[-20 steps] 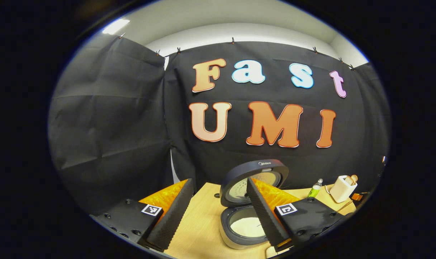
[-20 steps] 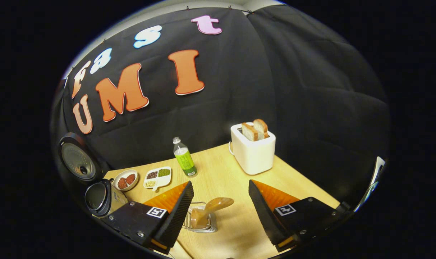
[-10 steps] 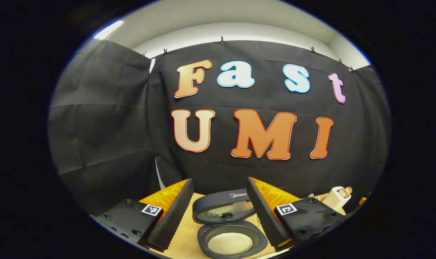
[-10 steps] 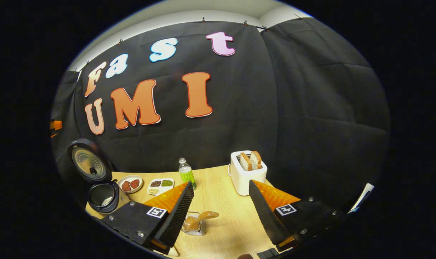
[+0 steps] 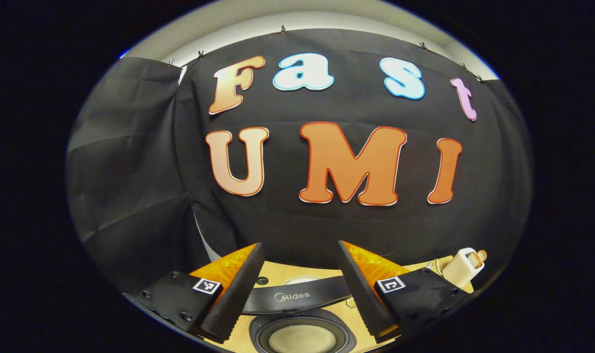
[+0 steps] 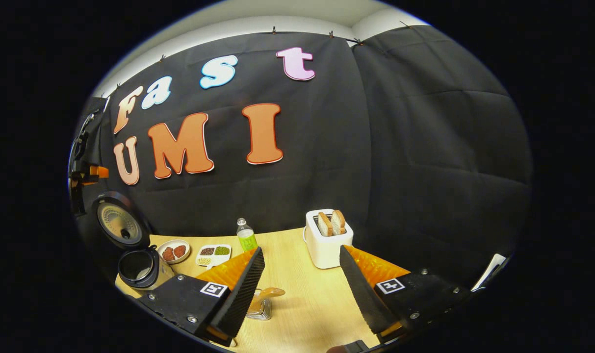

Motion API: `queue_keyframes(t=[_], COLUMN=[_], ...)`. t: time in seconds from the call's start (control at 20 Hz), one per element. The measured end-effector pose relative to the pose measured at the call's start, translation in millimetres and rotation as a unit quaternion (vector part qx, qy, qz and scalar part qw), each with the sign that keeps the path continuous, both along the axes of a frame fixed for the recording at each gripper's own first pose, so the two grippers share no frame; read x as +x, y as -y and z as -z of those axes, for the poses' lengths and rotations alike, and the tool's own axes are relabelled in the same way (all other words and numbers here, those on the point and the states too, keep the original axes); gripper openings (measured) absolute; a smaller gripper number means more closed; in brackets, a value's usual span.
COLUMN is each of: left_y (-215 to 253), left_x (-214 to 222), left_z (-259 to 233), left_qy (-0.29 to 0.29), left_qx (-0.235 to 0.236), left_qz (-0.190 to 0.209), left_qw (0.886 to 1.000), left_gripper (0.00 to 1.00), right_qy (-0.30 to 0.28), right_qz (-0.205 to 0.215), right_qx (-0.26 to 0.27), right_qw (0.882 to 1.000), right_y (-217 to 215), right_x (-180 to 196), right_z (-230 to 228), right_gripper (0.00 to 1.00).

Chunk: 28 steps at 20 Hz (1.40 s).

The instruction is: Close the left gripper, press the button to open the rice cooker; take a wooden spoon from the chopstick holder with the right hand, scoop a spoonful of rice and pour it into the rice cooker, then put the wooden spoon back into the chopstick holder.

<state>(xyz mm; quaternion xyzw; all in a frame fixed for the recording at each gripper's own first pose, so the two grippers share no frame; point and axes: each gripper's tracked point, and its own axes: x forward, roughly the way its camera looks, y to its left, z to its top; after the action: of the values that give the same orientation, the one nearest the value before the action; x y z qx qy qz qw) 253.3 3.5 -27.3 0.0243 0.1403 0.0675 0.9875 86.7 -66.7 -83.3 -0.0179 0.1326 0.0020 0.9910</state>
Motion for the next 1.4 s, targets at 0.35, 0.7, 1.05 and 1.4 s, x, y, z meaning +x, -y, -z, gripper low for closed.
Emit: queue_keyframes(t=[0.35,0.7,1.05,1.4], left_y=[-12.4,14.3,37.3,35.2], left_x=[-8.3,-70.4,-135.6,-161.6], left_z=[37.8,65.2,121.3,183.5], left_qy=[-0.024,-0.040,-0.057,-0.061], left_qx=[-0.012,-0.028,-0.013,-0.015], left_qz=[-0.011,0.020,0.027,0.006], left_qw=[1.000,0.999,0.998,0.998], left_gripper=[1.00,1.00,0.99,0.98], right_qy=[0.002,0.004,-0.002,-0.017], right_qz=[0.006,-0.009,-0.027,-0.039], right_qx=[-0.006,-0.001,0.003,-0.007], right_qw=[1.000,1.000,1.000,0.999], right_y=[6.9,-3.6,-11.4,-11.3], right_x=[-4.5,-11.5,-17.3,-24.8], right_z=[-2.0,-2.9,3.5,17.9], right_gripper=[0.94,0.95,0.94,0.94])
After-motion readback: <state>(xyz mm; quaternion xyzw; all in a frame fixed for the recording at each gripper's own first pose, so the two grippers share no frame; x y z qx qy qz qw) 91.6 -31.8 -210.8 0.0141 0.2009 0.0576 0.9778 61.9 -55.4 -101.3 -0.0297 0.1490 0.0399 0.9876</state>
